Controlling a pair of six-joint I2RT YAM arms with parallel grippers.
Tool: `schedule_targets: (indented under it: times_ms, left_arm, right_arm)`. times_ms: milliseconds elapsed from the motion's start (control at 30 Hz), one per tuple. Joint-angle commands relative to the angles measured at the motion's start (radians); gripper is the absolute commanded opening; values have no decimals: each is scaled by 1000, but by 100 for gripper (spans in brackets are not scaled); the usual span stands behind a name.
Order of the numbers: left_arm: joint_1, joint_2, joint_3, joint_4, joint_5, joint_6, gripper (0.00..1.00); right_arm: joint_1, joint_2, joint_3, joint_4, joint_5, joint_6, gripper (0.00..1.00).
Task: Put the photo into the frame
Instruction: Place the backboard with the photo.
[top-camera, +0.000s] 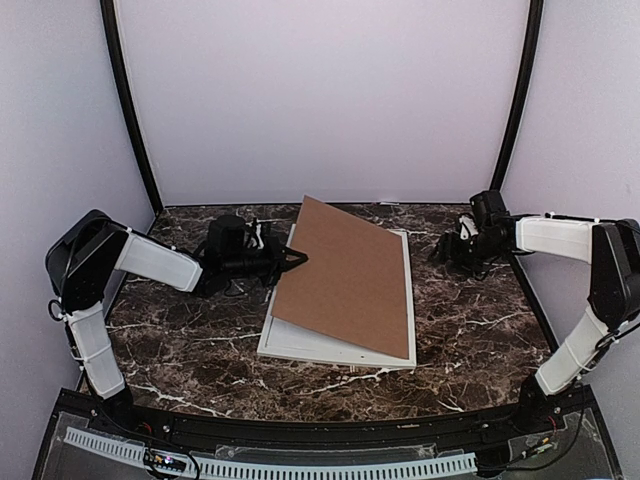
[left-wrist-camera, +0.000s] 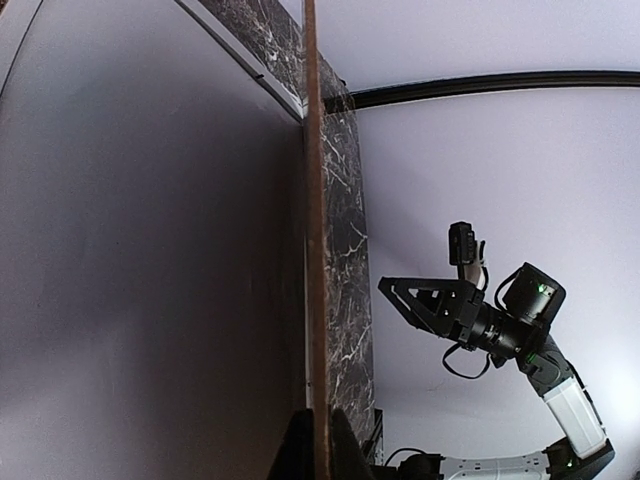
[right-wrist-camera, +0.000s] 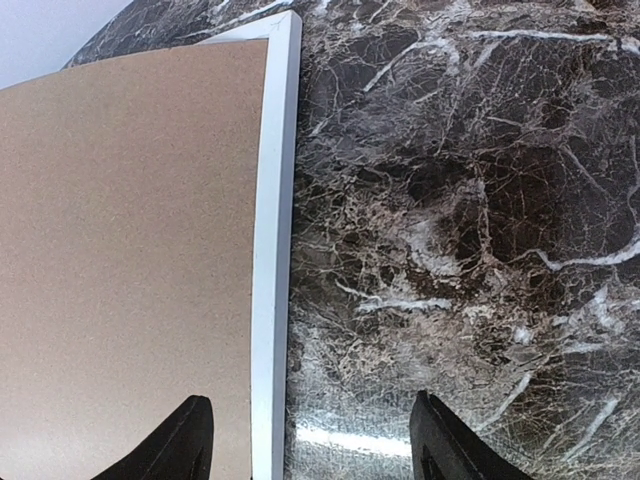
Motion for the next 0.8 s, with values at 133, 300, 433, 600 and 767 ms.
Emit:
schedule_targets:
  times_ms: [133,300,433,600,767]
  left_arm:
    - [-8,-10,15,88,-7,20,0]
    - [-9,5,12,85,-7,35,0]
    - [-13,17,11,85,-3,40,0]
    - [-18,23,11,56,1,57,12]
    - [-19,26,10,18,0,81,40]
  right_arm:
    - [-7,-4,-17,22,-12,-9,68]
    - [-6,-3,-20,23,-13,-9,68]
    - [-6,-1,-22,26,-15,-8,68]
    - [-6,5,-24,29,-19,-9,68]
    - [-6,10,-31,36,-29,-7,68]
